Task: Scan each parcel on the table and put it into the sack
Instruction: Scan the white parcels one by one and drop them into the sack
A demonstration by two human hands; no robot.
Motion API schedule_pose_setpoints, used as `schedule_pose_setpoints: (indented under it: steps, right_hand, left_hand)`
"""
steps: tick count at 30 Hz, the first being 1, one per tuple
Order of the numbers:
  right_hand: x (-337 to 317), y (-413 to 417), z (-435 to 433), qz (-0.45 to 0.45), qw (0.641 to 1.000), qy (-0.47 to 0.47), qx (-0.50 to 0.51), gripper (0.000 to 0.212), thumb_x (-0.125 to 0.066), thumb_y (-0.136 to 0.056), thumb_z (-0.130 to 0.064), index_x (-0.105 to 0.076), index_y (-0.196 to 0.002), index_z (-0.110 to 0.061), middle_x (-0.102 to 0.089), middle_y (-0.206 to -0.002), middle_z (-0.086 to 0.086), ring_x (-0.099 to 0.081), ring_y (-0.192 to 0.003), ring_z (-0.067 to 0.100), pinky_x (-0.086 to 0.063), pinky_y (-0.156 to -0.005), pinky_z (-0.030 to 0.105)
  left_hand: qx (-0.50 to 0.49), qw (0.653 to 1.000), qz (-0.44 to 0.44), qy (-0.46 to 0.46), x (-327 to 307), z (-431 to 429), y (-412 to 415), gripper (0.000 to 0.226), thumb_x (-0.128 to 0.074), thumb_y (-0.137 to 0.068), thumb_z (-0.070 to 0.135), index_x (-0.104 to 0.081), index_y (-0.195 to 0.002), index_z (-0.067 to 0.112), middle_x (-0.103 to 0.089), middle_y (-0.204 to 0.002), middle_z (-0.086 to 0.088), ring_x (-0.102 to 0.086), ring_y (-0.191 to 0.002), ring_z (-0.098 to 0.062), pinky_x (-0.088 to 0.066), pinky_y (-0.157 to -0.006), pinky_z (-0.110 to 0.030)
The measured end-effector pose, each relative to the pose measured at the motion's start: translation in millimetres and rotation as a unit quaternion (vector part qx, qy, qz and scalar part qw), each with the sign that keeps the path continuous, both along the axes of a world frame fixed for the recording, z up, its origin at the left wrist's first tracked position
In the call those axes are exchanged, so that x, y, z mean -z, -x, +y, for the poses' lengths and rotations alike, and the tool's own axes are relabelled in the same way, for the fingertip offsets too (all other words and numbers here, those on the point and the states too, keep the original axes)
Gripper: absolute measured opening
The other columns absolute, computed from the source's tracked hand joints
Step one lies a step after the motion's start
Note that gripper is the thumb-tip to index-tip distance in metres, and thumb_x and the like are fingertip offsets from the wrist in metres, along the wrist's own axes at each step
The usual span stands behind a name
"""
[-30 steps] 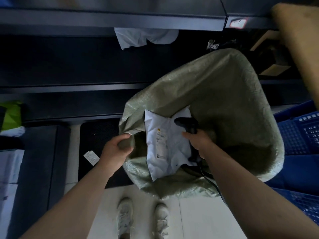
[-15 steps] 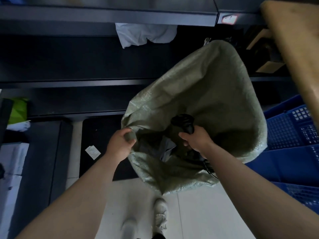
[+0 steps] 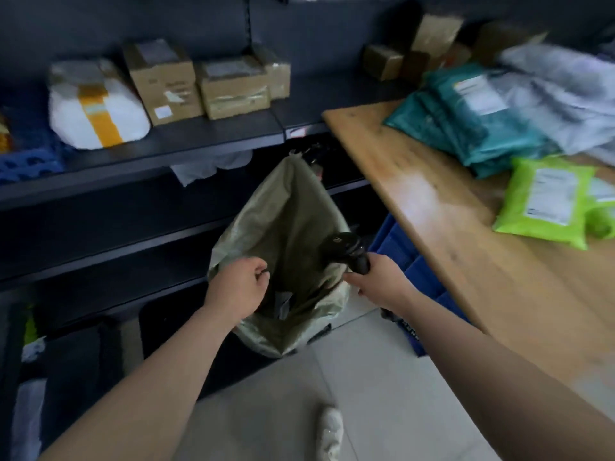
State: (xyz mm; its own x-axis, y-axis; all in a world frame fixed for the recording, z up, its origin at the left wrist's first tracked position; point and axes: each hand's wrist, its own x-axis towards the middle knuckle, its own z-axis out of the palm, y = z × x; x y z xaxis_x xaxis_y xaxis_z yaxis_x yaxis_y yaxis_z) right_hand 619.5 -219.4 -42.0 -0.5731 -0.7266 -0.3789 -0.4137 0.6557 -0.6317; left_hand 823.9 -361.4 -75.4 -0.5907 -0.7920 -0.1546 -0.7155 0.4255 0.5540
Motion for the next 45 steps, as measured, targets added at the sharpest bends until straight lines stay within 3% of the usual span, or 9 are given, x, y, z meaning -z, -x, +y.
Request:
schedule_pose_setpoints:
  steps: [5, 9, 14, 25, 28, 33, 37, 41, 45]
  right_hand:
    - [-75.3, 30.3, 94.3, 0.083, 0.995, -0.009, 0.051, 0.019, -0.066, -0.087, -0.03, -0.055, -0.086, -0.014, -0.063, -0.076, 0.009, -0.056, -0.06, 0.019, -0.043, -0.054, 0.027]
    - [-112.6, 71.2, 165.0, 0.082, 0.99, 0.002, 0.113, 0.02, -0.067, -0.087, -0.03, -0.052, -0.083, -0.018, -0.065, -0.083, 0.009, -0.067, -0.082, 0.03, -0.051, -0.068, 0.033]
    - [-142.7, 141.8, 245.8, 0.112, 0.983, 0.008, 0.148, 0.024, -0.066, -0.088, -0.03, -0.058, -0.096, -0.009, -0.064, -0.083, 0.011, -0.065, -0.077, 0.03, -0.048, -0.066, 0.033]
    - [-185.9, 342.5, 361.3, 0.164, 0.975, 0.022, 0.151, 0.024, -0.066, -0.085, -0.032, -0.056, -0.092, -0.012, -0.059, -0.077, 0.004, -0.06, -0.072, 0.025, -0.043, -0.059, 0.031]
    - [-190.1, 397.8, 375.4, 0.162, 0.973, 0.045, 0.162, 0.024, -0.067, -0.084, -0.03, -0.058, -0.093, -0.01, -0.065, -0.083, 0.01, -0.065, -0.075, 0.028, -0.052, -0.064, 0.037]
    - [-194.0, 496.6, 381.9, 0.179, 0.967, 0.058, 0.174, 0.018, -0.066, -0.086, -0.033, -0.053, -0.082, -0.021, -0.063, -0.076, 0.004, -0.063, -0.068, 0.021, -0.05, -0.062, 0.033]
    - [-200.2, 584.8, 373.3, 0.178, 0.965, 0.06, 0.184, 0.019, -0.065, -0.087, -0.031, -0.057, -0.087, -0.013, -0.066, -0.08, 0.009, -0.066, -0.075, 0.028, -0.052, -0.068, 0.036]
    - [-209.2, 672.9, 356.8, 0.191, 0.962, 0.05, 0.188, 0.019, -0.063, -0.088, -0.031, -0.057, -0.086, -0.013, -0.064, -0.079, 0.008, -0.064, -0.076, 0.029, -0.046, -0.064, 0.034]
    - [-212.4, 752.8, 342.7, 0.172, 0.964, 0.065, 0.192, 0.02, -0.064, -0.088, -0.027, -0.052, -0.077, -0.016, -0.066, -0.082, 0.014, -0.065, -0.079, 0.032, -0.044, -0.063, 0.032]
  left_hand:
    - [0.125, 0.984, -0.017, 0.126, -85.8, 64.5, 61.4, 0.032, -0.049, -0.096, 0.036, -0.061, -0.122, 0.02, -0.063, -0.114, 0.002, -0.06, -0.102, -0.019, -0.052, -0.087, -0.038]
    - [0.21, 0.96, -0.006, 0.183, -131.4, 118.7, 121.0, 0.032, -0.047, -0.097, 0.036, -0.061, -0.119, 0.018, -0.062, -0.112, -0.001, -0.059, -0.101, -0.022, -0.052, -0.083, -0.041]
    - [0.266, 0.939, 0.018, 0.218, -165.5, 186.2, 208.8, 0.029, -0.048, -0.095, 0.036, -0.064, -0.113, 0.02, -0.066, -0.108, 0.002, -0.06, -0.096, -0.02, -0.052, -0.078, -0.038]
    - [0.243, 0.938, 0.017, 0.247, -200.2, 302.7, 419.1, 0.036, -0.048, -0.094, 0.044, -0.058, -0.125, 0.029, -0.062, -0.122, 0.004, -0.058, -0.11, -0.022, -0.045, -0.08, -0.033]
    - [0.245, 0.939, 0.02, 0.24, -204.1, 315.9, 469.1, 0.036, -0.047, -0.095, 0.043, -0.057, -0.126, 0.029, -0.062, -0.124, 0.006, -0.056, -0.114, -0.021, -0.046, -0.085, -0.033]
    - [0.246, 0.933, 0.033, 0.261, -208.9, 314.3, 560.7, 0.037, -0.048, -0.095, 0.043, -0.057, -0.127, 0.026, -0.062, -0.122, 0.004, -0.057, -0.112, -0.021, -0.044, -0.084, -0.034]
    - [0.241, 0.933, 0.04, 0.263, -211.3, 299.0, 645.9, 0.031, -0.049, -0.094, 0.041, -0.062, -0.115, 0.022, -0.065, -0.113, 0.0, -0.059, -0.105, -0.025, -0.049, -0.082, -0.037]
    - [0.231, 0.944, 0.036, 0.231, -216.6, 283.2, 737.3, 0.037, -0.049, -0.095, 0.04, -0.056, -0.127, 0.024, -0.061, -0.123, 0.002, -0.056, -0.114, -0.023, -0.045, -0.089, -0.037]
    - [0.224, 0.953, 0.038, 0.203, -217.7, 275.0, 816.8, 0.035, -0.05, -0.095, 0.039, -0.058, -0.123, 0.021, -0.063, -0.12, 0.001, -0.056, -0.113, -0.023, -0.046, -0.089, -0.036]
